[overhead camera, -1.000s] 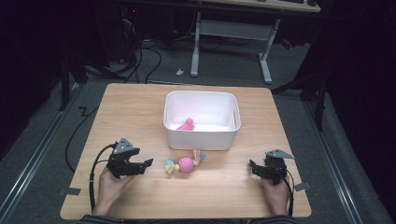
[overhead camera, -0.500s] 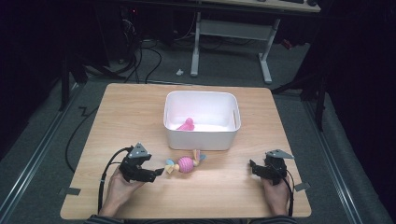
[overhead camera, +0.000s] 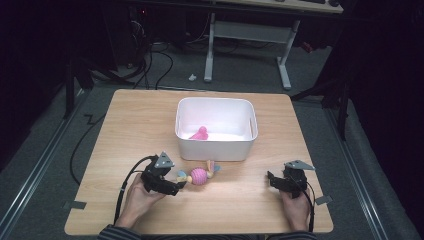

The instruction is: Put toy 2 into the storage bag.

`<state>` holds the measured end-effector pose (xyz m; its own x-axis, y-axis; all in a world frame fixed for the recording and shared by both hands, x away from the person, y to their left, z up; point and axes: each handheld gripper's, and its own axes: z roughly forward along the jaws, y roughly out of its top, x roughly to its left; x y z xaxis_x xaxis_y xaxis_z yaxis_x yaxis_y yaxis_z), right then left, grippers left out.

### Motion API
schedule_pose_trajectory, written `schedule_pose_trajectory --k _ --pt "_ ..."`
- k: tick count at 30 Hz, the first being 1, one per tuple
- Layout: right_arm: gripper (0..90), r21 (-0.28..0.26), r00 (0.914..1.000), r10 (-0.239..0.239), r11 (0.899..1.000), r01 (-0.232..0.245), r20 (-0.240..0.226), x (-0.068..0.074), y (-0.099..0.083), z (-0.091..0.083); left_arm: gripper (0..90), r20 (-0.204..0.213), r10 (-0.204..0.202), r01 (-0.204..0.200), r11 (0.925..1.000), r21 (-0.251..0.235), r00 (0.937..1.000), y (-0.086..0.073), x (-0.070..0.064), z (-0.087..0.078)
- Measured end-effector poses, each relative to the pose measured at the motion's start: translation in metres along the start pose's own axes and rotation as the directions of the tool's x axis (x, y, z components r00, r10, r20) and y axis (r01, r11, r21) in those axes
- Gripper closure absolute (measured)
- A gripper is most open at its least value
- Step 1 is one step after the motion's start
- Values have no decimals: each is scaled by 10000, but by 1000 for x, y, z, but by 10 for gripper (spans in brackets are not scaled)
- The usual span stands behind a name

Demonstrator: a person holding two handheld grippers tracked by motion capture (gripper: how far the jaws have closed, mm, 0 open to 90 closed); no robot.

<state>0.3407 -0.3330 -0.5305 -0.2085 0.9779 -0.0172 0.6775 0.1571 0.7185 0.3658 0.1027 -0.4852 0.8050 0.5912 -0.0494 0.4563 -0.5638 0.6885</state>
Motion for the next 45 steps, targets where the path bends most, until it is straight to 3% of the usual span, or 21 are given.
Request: schedule_pose_trajectory --k 8,17,23,36,45 --pt "253 -1 10000 2 10000 -2 -2 0 0 0 164 96 495 -497 9984 283 9987 15 -10 9" --pt "253 0 10000 2 10000 -2 0 0 0 0 163 357 768 -785 9957 487 9964 23 -18 29" --pt "253 -5 10000 -22 10000 22 1 0 0 0 173 274 1173 -1194 9885 924 9927 28 -26 39" --pt "253 -1 10000 -3 10000 3 2 0 0 0 199 258 1014 -1036 9889 1063 9945 32 -24 53" --pt "253 0 10000 0 10000 0 1 0 0 0 275 380 1073 -1107 9885 1025 9935 33 -26 56"
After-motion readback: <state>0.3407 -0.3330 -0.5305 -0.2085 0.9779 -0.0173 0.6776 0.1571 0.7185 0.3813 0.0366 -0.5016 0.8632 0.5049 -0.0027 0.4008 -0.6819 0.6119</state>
